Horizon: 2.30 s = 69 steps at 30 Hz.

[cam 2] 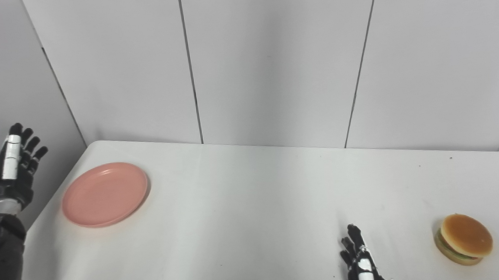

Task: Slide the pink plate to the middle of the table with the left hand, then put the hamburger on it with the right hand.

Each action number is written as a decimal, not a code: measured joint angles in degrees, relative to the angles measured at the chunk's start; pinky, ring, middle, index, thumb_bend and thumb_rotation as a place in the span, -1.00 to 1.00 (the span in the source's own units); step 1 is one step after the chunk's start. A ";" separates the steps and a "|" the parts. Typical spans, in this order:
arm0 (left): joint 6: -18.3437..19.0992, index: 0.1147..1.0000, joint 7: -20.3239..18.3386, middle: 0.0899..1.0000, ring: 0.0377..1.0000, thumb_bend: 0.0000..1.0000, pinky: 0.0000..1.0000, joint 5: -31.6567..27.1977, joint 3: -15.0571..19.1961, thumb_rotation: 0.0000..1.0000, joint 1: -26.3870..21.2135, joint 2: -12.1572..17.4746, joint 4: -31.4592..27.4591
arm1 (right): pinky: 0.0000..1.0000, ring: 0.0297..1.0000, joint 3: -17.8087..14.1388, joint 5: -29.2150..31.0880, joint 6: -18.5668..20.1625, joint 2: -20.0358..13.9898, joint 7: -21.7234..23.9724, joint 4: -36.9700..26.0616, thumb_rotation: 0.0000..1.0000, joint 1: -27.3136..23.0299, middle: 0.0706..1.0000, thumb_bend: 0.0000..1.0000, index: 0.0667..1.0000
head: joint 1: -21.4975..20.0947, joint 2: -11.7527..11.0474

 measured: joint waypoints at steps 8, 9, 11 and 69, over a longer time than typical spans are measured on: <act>-0.66 0.87 -0.38 0.98 0.99 0.74 0.70 -1.42 0.99 0.39 -0.26 -0.03 6.47 | 0.89 0.91 0.21 -0.51 0.14 0.02 -0.44 -0.04 1.00 0.02 0.95 0.30 0.86 | -0.53 0.44; -0.66 0.89 -0.52 0.98 0.99 0.75 0.67 -1.43 1.03 0.40 -0.26 -0.03 6.99 | 0.89 0.91 0.25 -0.64 0.22 0.02 -0.50 -0.05 1.00 0.03 0.95 0.30 0.85 | -0.61 0.44; -0.72 0.90 -0.71 0.95 0.97 0.74 0.65 -1.43 1.01 0.42 -0.36 -0.04 8.02 | 0.89 0.91 0.37 -0.82 0.33 0.03 -0.54 -0.06 1.00 0.04 0.95 0.31 0.85 | -0.62 0.44; -1.23 0.96 -6.25 0.87 0.87 0.76 0.45 0.02 -7.73 0.34 0.63 -7.89 6.02 | 0.79 0.86 2.41 -1.78 1.71 0.28 -2.33 -1.48 1.00 0.39 0.91 0.39 0.82 | -3.87 2.20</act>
